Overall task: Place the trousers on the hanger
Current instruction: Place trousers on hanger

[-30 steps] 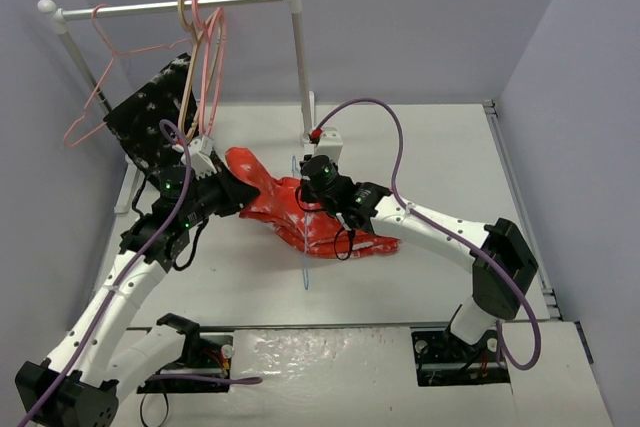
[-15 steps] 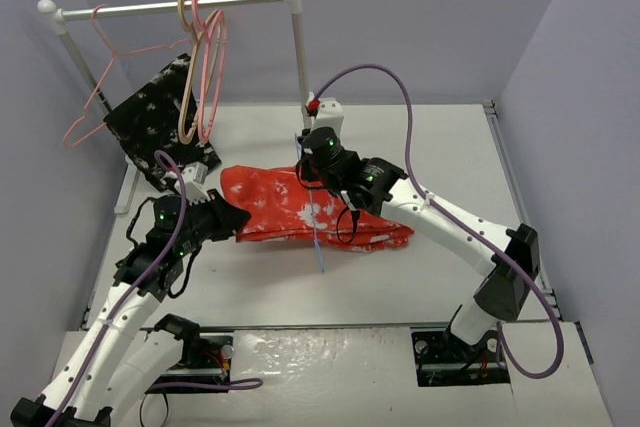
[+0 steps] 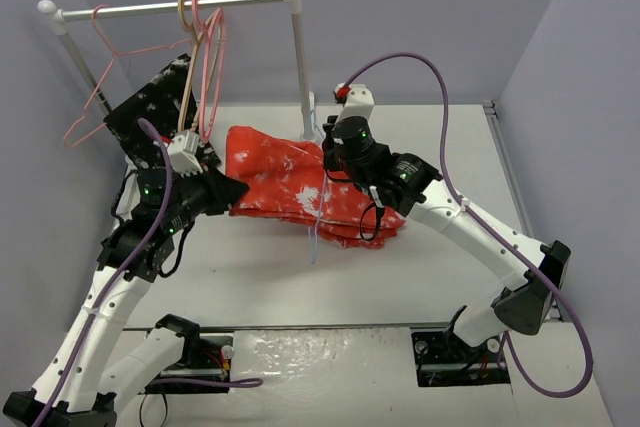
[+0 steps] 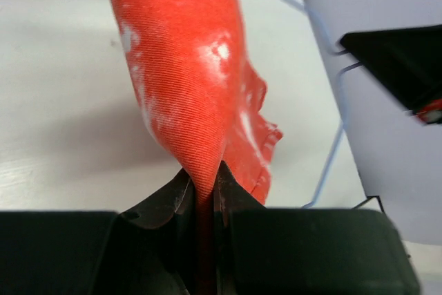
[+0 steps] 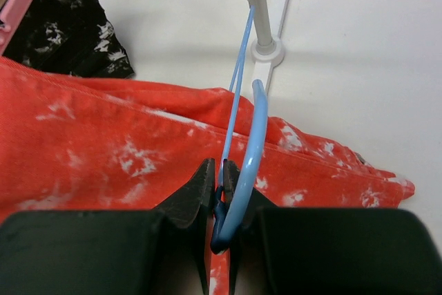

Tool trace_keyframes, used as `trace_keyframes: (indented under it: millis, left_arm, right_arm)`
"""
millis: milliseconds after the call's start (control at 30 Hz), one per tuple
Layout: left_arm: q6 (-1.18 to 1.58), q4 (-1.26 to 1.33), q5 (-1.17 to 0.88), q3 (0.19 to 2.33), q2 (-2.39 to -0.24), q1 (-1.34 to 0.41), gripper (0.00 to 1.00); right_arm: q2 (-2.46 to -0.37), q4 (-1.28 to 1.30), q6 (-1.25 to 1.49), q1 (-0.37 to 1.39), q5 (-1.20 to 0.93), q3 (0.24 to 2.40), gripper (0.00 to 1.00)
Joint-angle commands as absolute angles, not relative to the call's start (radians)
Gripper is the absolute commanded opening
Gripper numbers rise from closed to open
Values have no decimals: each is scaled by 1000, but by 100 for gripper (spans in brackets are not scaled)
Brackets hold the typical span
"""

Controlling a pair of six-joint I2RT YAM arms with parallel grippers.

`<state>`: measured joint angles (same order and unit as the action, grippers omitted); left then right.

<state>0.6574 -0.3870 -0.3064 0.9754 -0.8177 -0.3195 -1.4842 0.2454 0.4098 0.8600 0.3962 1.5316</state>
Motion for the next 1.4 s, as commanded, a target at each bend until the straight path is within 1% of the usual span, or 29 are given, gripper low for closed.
trace_keyframes:
  millis: [0,267,467,1067,1367]
  left_arm:
    - [708,-287,-351,1131,-860,-313,0]
    - [777,-225,-406,1205,-912,-314,0]
    - [787,-204,-411,1218,-918,-316,0]
    - [793,-86,-441,1113,-868,-347,0]
    - [769,-86,-443,1099,-856,-353,0]
  right_arm:
    - [-1430,123,436,850,439,1484,0]
    - [-1432,23,468,847,411,1392,0]
    - [-1449,11,483,847,407,1375,0]
    - [-1481,26,596,845,484,1356,0]
    - [-1486,29,588,844,464,1372,0]
